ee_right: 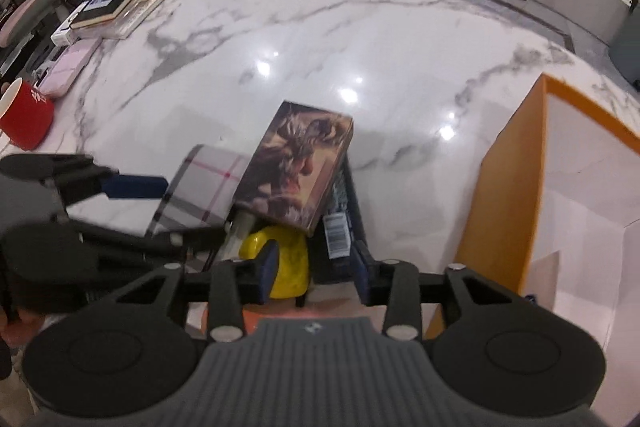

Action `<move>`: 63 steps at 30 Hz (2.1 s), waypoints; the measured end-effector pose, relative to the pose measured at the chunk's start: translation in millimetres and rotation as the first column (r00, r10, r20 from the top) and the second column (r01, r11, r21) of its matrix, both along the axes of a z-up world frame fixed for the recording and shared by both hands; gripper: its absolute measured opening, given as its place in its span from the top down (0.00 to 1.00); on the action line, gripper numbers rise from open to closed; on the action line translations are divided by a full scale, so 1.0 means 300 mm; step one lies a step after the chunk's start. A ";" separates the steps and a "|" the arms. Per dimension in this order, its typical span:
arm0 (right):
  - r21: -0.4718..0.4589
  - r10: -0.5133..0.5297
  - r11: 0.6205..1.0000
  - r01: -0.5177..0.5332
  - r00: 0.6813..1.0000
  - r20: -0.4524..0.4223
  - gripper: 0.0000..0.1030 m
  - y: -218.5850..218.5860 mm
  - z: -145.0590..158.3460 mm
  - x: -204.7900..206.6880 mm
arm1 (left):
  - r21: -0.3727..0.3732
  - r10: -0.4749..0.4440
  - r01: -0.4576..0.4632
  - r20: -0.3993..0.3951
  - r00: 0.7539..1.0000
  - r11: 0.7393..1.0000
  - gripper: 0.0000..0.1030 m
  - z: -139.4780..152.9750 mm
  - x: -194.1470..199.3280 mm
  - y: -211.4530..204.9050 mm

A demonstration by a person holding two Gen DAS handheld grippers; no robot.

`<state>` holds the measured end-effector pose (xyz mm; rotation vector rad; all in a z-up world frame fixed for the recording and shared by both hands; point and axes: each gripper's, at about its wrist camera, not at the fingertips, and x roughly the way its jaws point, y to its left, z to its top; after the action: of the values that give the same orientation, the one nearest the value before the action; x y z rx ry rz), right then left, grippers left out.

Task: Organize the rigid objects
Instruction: 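Carry the anime box into the orange box and release it while the left tool carries the plaid case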

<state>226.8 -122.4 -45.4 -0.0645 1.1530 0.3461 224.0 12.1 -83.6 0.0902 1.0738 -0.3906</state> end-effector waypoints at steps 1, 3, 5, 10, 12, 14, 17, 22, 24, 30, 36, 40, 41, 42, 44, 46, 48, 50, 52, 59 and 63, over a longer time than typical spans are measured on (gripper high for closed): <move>-0.004 0.004 1.000 -0.004 1.000 0.000 0.59 0.003 0.002 0.001 | 0.014 -0.015 0.015 0.004 1.000 1.000 0.19 -0.004 -0.005 -0.009; -0.011 0.008 1.000 -0.008 1.000 0.002 0.58 0.013 0.000 0.005 | 0.056 -0.036 0.036 0.011 0.999 0.998 0.18 -0.014 -0.013 -0.029; -0.009 0.005 1.000 -0.005 1.000 -0.001 0.57 0.019 -0.004 0.009 | 0.084 -0.054 0.053 0.009 0.998 0.995 0.18 -0.025 -0.020 -0.042; 0.008 -0.019 1.000 0.018 1.000 0.005 0.46 0.033 -0.009 0.035 | 0.093 -0.075 0.075 0.000 0.997 0.993 0.23 -0.028 -0.024 -0.040; 0.015 -0.031 0.999 0.031 0.999 0.010 0.39 0.043 -0.009 0.049 | 0.096 -0.071 0.071 -0.001 0.997 0.993 0.25 -0.026 -0.018 -0.033; 0.026 -0.044 0.999 0.043 0.999 0.017 0.35 0.056 -0.011 0.065 | 0.092 -0.061 0.061 -0.002 0.998 0.994 0.26 -0.026 -0.011 -0.025; 0.023 -0.065 0.998 0.065 0.998 0.020 0.33 0.078 -0.023 0.093 | 0.106 -0.062 0.061 0.011 0.998 0.993 0.26 -0.025 -0.002 -0.023; 0.023 -0.125 0.992 0.125 0.992 0.010 0.32 0.106 -0.063 0.153 | 0.101 -0.053 0.051 0.015 0.998 0.994 0.26 -0.026 0.009 -0.016; 0.033 -0.148 0.988 0.148 0.989 -0.002 0.32 0.107 -0.079 0.176 | 0.096 -0.056 0.054 0.019 0.998 0.994 0.26 -0.027 0.008 -0.014; 0.047 -0.162 0.986 0.163 0.987 -0.020 0.40 0.116 -0.098 0.202 | 0.101 -0.049 0.045 0.036 0.998 0.994 0.25 -0.031 0.016 -0.021; 0.054 -0.157 0.986 0.159 0.987 -0.027 0.41 0.108 -0.096 0.185 | 0.104 -0.044 0.039 0.042 0.998 0.994 0.26 -0.031 0.020 -0.033; 0.063 -0.163 0.984 0.164 0.986 -0.021 0.42 0.089 -0.092 0.158 | 0.108 -0.065 0.059 0.055 0.996 0.992 0.26 -0.027 -0.013 -0.030; 0.066 -0.162 0.985 0.162 0.987 -0.019 0.42 0.084 -0.088 0.151 | 0.108 -0.070 0.064 0.059 0.996 0.992 0.27 -0.027 -0.023 -0.029; 0.071 -0.159 0.985 0.160 0.987 -0.016 0.42 0.078 -0.080 0.144 | 0.108 -0.075 0.068 0.061 0.995 0.992 0.27 -0.027 -0.032 -0.027; 0.075 -0.150 0.986 0.150 0.989 -0.008 0.42 0.070 -0.059 0.127 | 0.108 -0.084 0.077 0.066 0.994 0.991 0.27 -0.025 -0.049 -0.027; 0.072 -0.144 0.987 0.144 0.990 0.001 0.42 0.061 -0.037 0.112 | 0.095 -0.087 0.080 0.066 0.994 0.992 0.27 -0.017 -0.061 -0.026; 0.077 -0.142 0.987 0.141 0.990 0.007 0.42 0.050 -0.016 0.094 | 0.073 -0.084 0.078 0.074 0.994 0.994 0.27 0.002 -0.069 -0.017; 0.082 -0.140 0.987 0.138 0.990 0.017 0.42 0.033 0.010 0.071 | 0.053 -0.074 0.070 0.085 0.994 0.996 0.27 0.026 -0.081 -0.009; 0.088 -0.135 0.987 0.132 0.990 0.030 0.42 0.018 0.038 0.050 | 0.030 -0.064 0.062 0.090 0.994 0.998 0.27 0.048 -0.094 -0.002; 0.109 -0.144 0.985 0.132 0.984 0.105 0.42 -0.066 0.173 -0.038 | -0.068 -0.071 0.081 0.133 0.989 0.994 0.27 0.167 -0.136 -0.023; 0.108 -0.162 0.983 0.147 0.976 0.148 0.42 -0.141 0.253 -0.096 | -0.108 -0.109 0.129 0.172 0.979 0.986 0.27 0.240 -0.157 -0.087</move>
<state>198.2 -164.7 30.6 0.0817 0.9777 0.2530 177.0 -13.9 -11.6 0.0799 0.8814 -0.5449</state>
